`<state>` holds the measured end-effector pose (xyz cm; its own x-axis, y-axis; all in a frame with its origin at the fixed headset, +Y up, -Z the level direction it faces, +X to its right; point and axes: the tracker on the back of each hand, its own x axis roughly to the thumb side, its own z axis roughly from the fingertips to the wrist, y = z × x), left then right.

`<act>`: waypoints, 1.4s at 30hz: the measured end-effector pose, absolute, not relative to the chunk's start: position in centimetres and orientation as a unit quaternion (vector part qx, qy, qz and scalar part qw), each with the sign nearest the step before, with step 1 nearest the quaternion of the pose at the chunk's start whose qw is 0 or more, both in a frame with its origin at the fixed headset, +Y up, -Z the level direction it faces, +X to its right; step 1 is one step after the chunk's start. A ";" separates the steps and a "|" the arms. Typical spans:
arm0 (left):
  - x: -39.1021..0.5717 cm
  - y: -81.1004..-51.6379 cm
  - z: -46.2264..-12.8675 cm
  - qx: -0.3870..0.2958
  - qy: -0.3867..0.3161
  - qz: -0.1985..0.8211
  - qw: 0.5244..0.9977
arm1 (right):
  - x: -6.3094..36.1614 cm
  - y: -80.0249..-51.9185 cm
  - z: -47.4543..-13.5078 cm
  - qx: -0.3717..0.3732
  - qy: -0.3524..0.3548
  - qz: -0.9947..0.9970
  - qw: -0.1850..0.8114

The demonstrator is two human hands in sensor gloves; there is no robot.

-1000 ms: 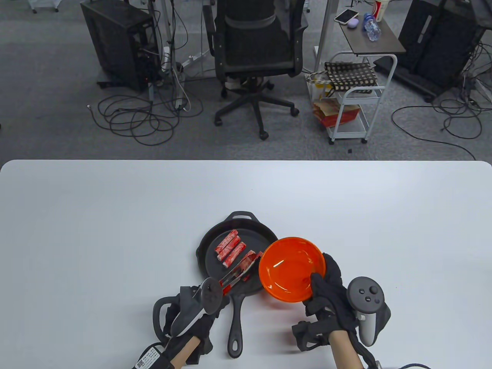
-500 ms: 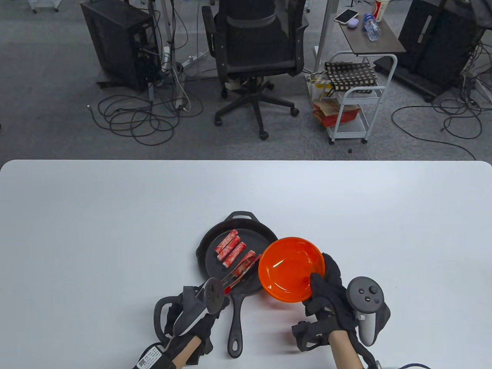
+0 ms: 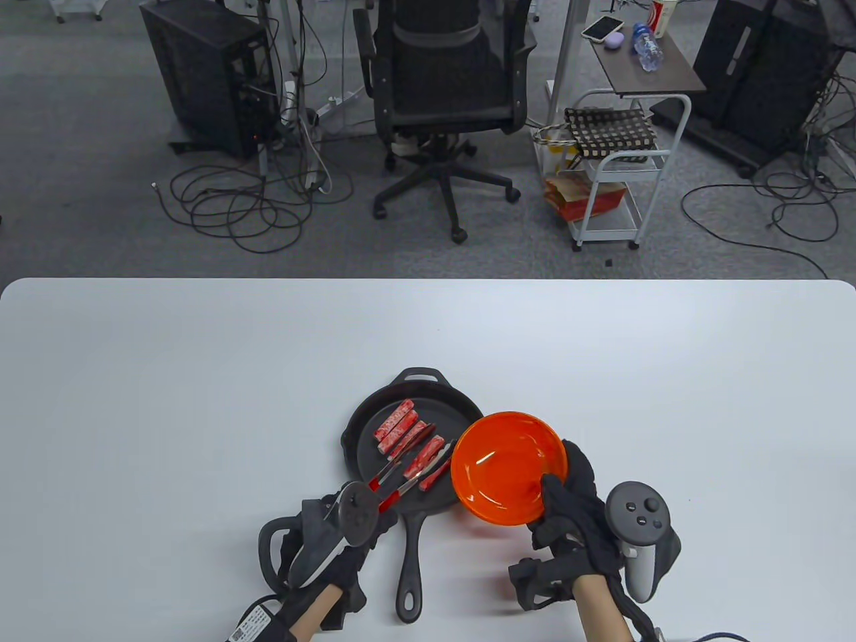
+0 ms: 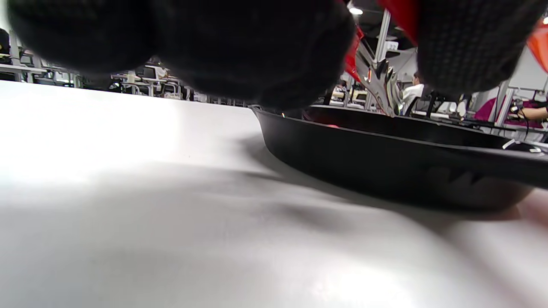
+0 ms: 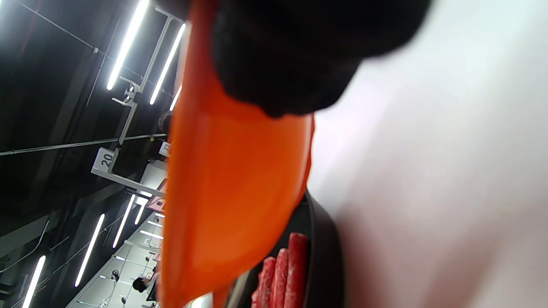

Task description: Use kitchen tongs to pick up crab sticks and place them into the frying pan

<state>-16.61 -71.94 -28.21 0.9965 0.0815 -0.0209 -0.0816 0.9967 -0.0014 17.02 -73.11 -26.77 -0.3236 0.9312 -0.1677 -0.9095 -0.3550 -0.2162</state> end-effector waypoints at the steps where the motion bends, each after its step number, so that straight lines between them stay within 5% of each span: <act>1: -16.8 -71.9 -28.2 0.002 0.012 0.043 0.999 | 17.0 -73.1 -26.8 -0.132 -0.041 0.812 0.567; 22: -18.4 -72.1 -28.6 0.007 0.030 0.085 0.996 | 22.5 -73.9 -26.9 -0.218 -0.050 0.766 0.603; 42: -18.4 -72.3 -28.6 0.002 0.027 0.087 0.996 | 24.6 -76.9 -28.0 -0.276 0.034 0.838 0.470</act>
